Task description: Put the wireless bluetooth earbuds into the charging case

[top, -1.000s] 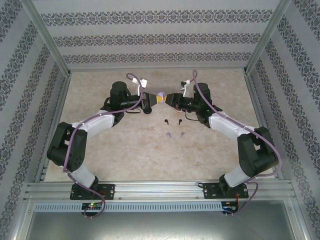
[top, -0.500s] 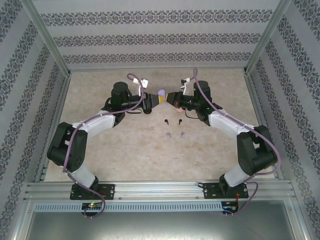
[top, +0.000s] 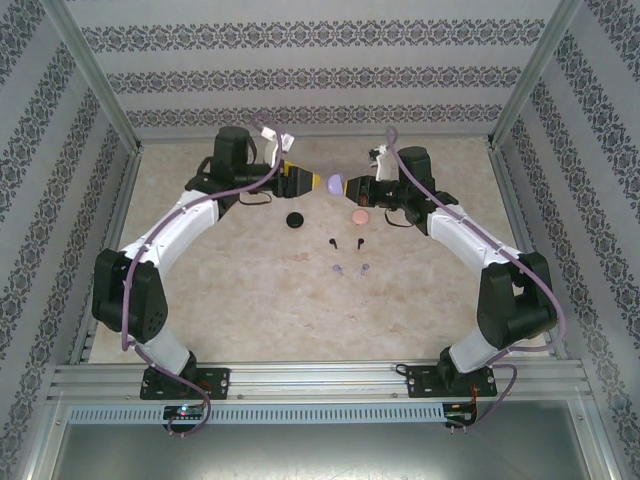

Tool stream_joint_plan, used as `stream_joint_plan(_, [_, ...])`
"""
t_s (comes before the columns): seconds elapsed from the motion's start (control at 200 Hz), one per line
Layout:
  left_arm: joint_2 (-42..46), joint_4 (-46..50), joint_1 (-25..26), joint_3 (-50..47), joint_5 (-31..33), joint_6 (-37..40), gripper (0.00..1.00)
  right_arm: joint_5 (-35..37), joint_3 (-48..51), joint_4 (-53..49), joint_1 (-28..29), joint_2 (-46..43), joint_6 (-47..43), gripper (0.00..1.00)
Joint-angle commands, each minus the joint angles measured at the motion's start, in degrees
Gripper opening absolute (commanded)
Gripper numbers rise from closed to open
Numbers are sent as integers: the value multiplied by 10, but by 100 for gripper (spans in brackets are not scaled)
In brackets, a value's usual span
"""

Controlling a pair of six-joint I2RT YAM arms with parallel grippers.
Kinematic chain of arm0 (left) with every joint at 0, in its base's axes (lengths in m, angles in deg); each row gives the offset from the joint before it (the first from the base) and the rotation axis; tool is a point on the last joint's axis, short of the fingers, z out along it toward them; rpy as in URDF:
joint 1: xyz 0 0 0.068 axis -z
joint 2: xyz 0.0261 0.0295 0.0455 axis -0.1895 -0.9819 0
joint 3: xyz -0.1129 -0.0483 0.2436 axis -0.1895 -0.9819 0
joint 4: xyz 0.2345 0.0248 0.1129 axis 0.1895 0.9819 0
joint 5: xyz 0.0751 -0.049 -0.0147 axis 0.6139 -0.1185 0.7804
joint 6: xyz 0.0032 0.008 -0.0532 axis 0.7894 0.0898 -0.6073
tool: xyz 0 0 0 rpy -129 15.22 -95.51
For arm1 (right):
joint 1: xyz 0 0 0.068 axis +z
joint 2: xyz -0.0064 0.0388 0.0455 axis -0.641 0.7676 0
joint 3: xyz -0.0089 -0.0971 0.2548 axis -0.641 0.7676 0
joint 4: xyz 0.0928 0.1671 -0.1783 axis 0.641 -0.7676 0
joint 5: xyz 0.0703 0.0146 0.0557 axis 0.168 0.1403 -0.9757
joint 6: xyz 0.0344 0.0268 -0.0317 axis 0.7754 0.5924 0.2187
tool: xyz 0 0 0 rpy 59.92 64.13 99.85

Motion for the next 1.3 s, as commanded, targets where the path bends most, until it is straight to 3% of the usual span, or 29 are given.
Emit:
stream_joint_plan(0.0, [-52,214,-4,78,-65,138,70,2,-30,-69,2,14,-137,0])
stream_joint_plan(0.15, [-122,377,-3,185,-101,231,68,-23,-41,-97,5,29,-193,0])
stream_joint_plan(0.29, [-154,445,-4,229,-96,278,68,-32,-45,-113,11,36,-210,0])
stream_joint_plan(1.294, [-221,492,13,251,-131,322,52,-23,-83,-116,61,63,-199,0])
